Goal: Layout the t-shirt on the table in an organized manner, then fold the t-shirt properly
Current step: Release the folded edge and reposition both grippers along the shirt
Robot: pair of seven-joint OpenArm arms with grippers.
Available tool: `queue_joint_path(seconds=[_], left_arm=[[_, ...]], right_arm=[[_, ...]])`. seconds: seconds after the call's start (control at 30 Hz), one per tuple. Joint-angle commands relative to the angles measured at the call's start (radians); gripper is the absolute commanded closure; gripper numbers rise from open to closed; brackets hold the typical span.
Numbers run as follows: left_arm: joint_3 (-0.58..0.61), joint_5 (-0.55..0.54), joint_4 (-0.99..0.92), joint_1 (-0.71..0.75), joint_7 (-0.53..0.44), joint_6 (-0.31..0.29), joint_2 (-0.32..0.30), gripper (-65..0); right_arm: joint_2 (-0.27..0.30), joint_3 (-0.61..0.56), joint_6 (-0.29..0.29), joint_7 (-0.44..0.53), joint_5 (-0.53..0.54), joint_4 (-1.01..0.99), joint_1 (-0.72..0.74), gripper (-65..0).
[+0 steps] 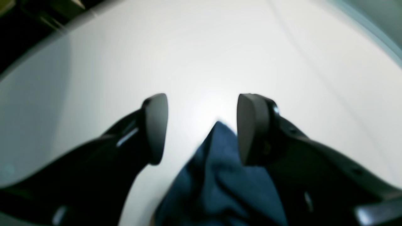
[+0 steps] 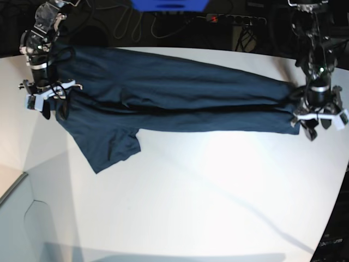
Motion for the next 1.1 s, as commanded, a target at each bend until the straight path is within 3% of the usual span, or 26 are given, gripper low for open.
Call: queue_joint_path(seconds=[0.0, 0.17, 0.27, 0.53, 0.77, 1.07], left_arm=[[-0.001, -0.003, 0.000, -0.021, 0.002, -0.009, -0.029, -34.1], [-0.007, -0.002, -0.080, -0.135, 0.207, -0.009, -0.048, -34.1], [-0.007, -0.002, -0.123, -0.175, 0.257, -0.010, -0.048, -34.1], [0.001, -0.002, -0.228, -0.234, 0.262, -0.010, -0.048, -33.9], [0.100, -0.002, -0.234, -0.241, 0.257, -0.010, -0.068, -33.9], [0.107, -0.002, -0.235, -0.242, 0.260, -0.010, -0.071, -31.2]], right_arm=[[0.004, 0.002, 0.017, 0.028, 0.015, 0.014, 0.005, -31.8], [0.004, 0.002, 0.017, 0.028, 0.014, 0.013, 0.005, -31.8], [0.004, 0.002, 0.017, 0.028, 0.014, 0.011, 0.005, -31.8], [0.004, 0.002, 0.017, 0.028, 0.012, 0.011, 0.007, -31.8], [0.003, 0.002, 0.017, 0.028, 0.012, 0.011, 0.010, -31.8], [0.004, -0.018, 0.017, 0.028, 0.012, 0.011, 0.008, -31.8]])
